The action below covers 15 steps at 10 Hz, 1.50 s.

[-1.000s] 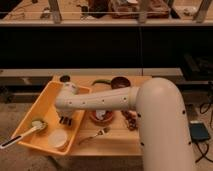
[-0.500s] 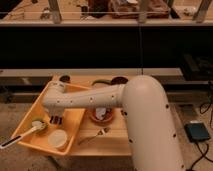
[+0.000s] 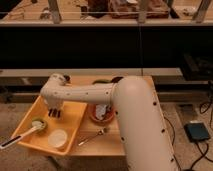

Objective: Wipe tray with eraser

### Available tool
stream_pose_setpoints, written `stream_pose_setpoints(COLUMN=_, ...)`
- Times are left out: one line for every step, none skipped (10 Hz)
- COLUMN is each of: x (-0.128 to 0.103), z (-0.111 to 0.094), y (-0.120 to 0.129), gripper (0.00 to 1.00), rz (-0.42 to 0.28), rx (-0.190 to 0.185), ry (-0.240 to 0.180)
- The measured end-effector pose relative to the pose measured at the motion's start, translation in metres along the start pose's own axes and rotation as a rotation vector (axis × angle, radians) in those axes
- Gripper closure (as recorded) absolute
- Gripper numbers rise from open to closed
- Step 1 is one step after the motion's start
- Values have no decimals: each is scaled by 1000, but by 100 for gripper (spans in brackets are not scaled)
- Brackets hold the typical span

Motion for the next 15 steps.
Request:
stream_pose_setpoints(x=14, z=7, y=5, gripper=100, rz=39, rx=-1, ry=-6)
stream_pose_setpoints(x=25, z=11, y=13, gripper=100, rz=70, rx=-6, ry=-2)
stream_pose_setpoints(x=31, z=11, y=20, gripper=100, rz=94, rx=-9, ry=1)
stream_pose_setpoints(x=36, z=6, y=32, gripper=100, rz=126, rx=-15, ry=9)
stream_pose_setpoints(x=38, z=1, y=45, gripper=100, rz=147, rx=-28, ry=18)
stream_pose_setpoints(x=40, z=-3, y=57, gripper=100, rz=165, rx=-45, ry=25)
stream_pose_setpoints(x=40, z=-4, y=66, gripper=100, rz=179, rx=-60, ry=25)
stream_pose_setpoints(x=39, z=-3, y=80, gripper=100, rz=202, rx=-80, ry=21)
stream_pose_setpoints(x=37, z=-1, y=94, gripper=100, rz=221, rx=-93, ry=13)
stream_pose_setpoints(x=37, z=0, y=99, gripper=100, rz=230, rx=-97, ry=10)
stream_pose_setpoints(x=31, z=-1, y=106, gripper=100, rz=238, rx=-96, ry=8)
stream_pose_setpoints(x=23, z=-4, y=106, gripper=100, rz=246, rx=-83, ry=3)
stream_pose_setpoints(x=12, z=-9, y=111, gripper=100, rz=249, rx=-75, ry=4)
stream_pose_setpoints(x=-2, z=-17, y=114, gripper=100, rz=244, rx=-69, ry=11)
stream_pose_setpoints(x=-18, z=-24, y=110, gripper=100, rz=218, rx=-73, ry=14)
